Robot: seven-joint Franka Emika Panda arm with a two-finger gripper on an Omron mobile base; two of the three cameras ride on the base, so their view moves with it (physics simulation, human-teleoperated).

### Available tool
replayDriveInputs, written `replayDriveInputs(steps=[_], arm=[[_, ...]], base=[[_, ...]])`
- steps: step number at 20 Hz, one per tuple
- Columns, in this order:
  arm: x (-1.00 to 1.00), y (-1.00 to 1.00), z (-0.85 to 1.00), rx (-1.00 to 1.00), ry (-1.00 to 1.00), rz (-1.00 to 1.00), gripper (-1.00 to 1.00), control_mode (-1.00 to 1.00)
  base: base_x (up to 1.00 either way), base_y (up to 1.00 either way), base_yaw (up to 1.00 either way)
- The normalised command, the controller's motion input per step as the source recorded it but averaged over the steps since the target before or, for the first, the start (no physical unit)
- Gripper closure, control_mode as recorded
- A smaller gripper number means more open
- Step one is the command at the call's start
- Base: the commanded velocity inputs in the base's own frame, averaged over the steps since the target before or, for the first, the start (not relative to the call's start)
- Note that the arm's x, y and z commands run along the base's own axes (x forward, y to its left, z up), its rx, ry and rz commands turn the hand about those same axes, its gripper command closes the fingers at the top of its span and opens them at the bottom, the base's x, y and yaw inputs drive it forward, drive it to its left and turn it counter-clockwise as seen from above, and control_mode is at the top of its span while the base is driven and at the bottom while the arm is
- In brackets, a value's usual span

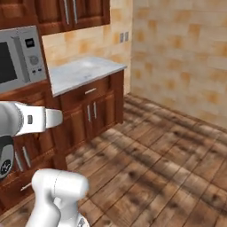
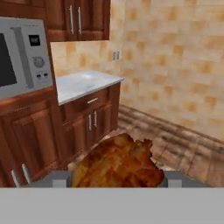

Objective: Gather the potato and garlic from the fridge and place them on a tray on the dining counter. Then gather the steak and chicken drumstick from the fridge and place them on the other tray.

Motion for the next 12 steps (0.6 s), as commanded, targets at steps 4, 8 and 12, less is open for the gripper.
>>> replayDriveInputs(steps=[4, 8, 12], arm=[[0.00, 0.00, 0.00, 0.00, 0.00, 0.00, 1.00, 1.00], [0.00, 0.00, 0.00, 0.00, 0.00, 0.00, 1.00, 1.00], [0.00, 0.00, 0.00, 0.00, 0.00, 0.00, 1.00, 1.00]], base=[[0.45, -0.06, -0.70], [0.72, 0.01, -0.61], [0.96, 0.00, -0.51]])
